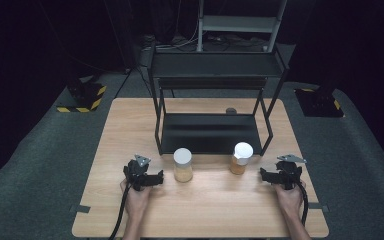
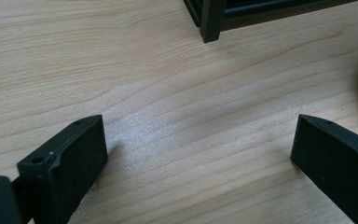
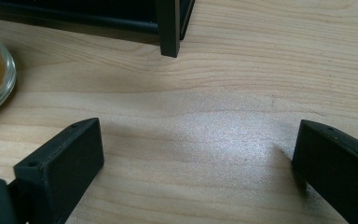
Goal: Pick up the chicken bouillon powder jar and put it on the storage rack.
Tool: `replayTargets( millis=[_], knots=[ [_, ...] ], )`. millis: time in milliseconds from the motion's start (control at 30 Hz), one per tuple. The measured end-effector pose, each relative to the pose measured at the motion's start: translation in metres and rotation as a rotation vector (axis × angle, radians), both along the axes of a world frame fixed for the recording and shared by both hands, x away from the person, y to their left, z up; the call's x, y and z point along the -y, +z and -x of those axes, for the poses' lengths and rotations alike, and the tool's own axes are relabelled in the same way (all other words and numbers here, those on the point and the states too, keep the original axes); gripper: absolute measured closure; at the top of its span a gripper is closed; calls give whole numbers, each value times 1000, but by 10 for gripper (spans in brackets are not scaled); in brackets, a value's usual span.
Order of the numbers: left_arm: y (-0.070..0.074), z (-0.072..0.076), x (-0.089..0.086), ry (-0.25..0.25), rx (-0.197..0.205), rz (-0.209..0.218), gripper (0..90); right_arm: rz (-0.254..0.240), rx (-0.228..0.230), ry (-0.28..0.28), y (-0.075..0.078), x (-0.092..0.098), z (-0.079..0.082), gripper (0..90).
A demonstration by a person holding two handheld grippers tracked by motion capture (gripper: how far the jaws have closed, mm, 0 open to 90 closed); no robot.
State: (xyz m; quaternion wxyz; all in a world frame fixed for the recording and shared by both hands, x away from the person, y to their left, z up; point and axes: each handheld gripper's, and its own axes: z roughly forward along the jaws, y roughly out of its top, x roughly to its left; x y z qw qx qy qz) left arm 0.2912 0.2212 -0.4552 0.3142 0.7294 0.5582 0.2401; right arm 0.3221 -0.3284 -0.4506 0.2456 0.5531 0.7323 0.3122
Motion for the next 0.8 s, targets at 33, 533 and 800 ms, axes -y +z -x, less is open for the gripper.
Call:
replayTargets(
  millis=[33, 533, 800],
  knots=[
    [0, 0, 0, 1, 0, 1, 35, 0, 0, -2, 0, 0, 0, 13],
    [3, -1, -4, -37, -21, -3, 8, 1, 0, -1, 0, 0, 0, 13],
    [9, 6, -11, -117, -40, 9, 4, 1, 0, -2, 0, -1, 0, 13]
  ],
)
